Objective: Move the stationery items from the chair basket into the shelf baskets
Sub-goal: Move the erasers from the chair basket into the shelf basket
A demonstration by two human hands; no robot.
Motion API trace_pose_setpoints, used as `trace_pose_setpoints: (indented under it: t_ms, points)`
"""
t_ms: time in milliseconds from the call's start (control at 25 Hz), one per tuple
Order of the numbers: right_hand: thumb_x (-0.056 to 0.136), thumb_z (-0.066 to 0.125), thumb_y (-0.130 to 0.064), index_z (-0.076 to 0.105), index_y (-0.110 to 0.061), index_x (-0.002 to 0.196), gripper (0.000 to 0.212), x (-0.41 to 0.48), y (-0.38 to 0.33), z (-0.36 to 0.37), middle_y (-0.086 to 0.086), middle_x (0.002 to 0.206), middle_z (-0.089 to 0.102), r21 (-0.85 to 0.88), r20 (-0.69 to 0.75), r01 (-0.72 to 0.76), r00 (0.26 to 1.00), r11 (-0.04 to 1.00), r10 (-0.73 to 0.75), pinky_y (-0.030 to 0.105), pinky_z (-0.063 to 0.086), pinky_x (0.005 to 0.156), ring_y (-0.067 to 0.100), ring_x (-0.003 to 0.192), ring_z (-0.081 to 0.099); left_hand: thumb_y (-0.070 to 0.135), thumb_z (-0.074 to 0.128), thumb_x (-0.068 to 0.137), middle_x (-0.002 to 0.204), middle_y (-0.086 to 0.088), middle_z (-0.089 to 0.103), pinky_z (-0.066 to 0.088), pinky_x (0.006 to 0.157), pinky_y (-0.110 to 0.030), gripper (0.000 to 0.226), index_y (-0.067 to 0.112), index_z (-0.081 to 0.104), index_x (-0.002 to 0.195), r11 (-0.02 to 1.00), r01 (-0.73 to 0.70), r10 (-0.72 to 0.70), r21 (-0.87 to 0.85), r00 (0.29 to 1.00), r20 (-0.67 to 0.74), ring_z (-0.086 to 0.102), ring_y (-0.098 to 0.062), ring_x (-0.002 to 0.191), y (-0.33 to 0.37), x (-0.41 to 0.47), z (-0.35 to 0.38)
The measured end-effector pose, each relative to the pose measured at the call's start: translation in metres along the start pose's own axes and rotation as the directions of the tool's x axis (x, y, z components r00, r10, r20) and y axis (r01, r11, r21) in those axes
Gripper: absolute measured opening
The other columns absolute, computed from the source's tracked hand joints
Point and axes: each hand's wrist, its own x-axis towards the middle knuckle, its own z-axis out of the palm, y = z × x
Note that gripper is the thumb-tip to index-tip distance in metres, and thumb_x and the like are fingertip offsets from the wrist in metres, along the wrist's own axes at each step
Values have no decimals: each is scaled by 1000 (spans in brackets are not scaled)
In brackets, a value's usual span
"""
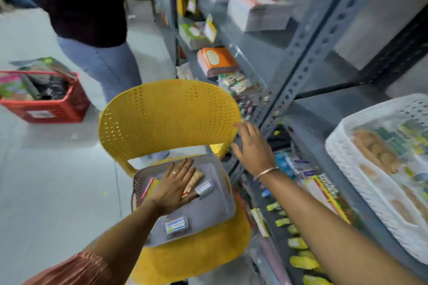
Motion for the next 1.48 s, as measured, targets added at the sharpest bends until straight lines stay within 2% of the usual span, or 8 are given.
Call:
trace_pose_setpoints:
  t_ms: [120,200,400,560,760,960,1280,1480]
  points:
    - [62,76,-13,51,-9,107,52,-14,-8,73,19,99,63,23,166,25,986,999,-28,39,57,72,36,94,62,68,18,90,142,-17,42,17,105,-48,83,4,50,132,995,77,-70,-62,992,103,35,-33,132,-17,-48,54]
    - [56,77,-11,45,-13,105,58,-24,-10,122,19,96,64,40,280,44,958,998,-54,39,59,68,36,93,64,68,17,90,141,-15,44,19,104,-46,84,3,50,132,991,105,-93,-78,985,144,35,-30,132,-18,-72,88]
    - [74,60,-5,52,-2,119,46,-37,-3,215,25,123,54,50,494,32,868,998,-53,47,47,89,38,117,50,68,12,90,135,-15,51,37,100,-46,84,6,55,127,978,182,-151,-99,955,257,45,-30,126,-12,-101,157]
    - [79,55,-4,50,1,118,40,-31,8,261,24,131,47,36,552,70,830,997,-79,50,46,92,37,125,42,63,11,92,138,-17,47,39,97,-52,79,6,53,128,975,207,-182,-84,953,243,43,-30,128,-10,-106,179]
    - [73,60,-5,43,1,130,60,-15,21,292,25,135,44,-10,577,172,805,985,-135,52,47,90,41,123,41,61,11,93,140,-18,45,35,100,-52,76,7,52,127,974,202,-183,-99,967,174,40,-32,130,-12,-107,187]
    - [74,64,-9,33,-9,139,71,-2,22,311,20,144,37,-62,661,295,728,954,-182,48,40,100,39,129,34,60,14,93,139,-19,45,34,101,-53,74,6,50,127,974,190,-173,-122,975,138,40,-33,129,-13,-105,189]
    - [81,58,-13,39,-11,133,55,13,22,312,19,132,46,-156,680,416,703,896,-208,47,44,92,38,122,39,60,18,92,139,-18,46,33,102,-52,71,7,50,127,976,186,-177,-113,980,90,40,-33,129,-13,-106,191]
    - [76,67,-15,46,-3,124,54,13,26,307,22,126,51,-53,668,378,702,924,-248,44,40,95,38,117,45,61,14,93,138,-18,47,32,102,-53,73,7,51,126,979,179,-173,-94,982,69,41,-33,128,-13,-106,195]
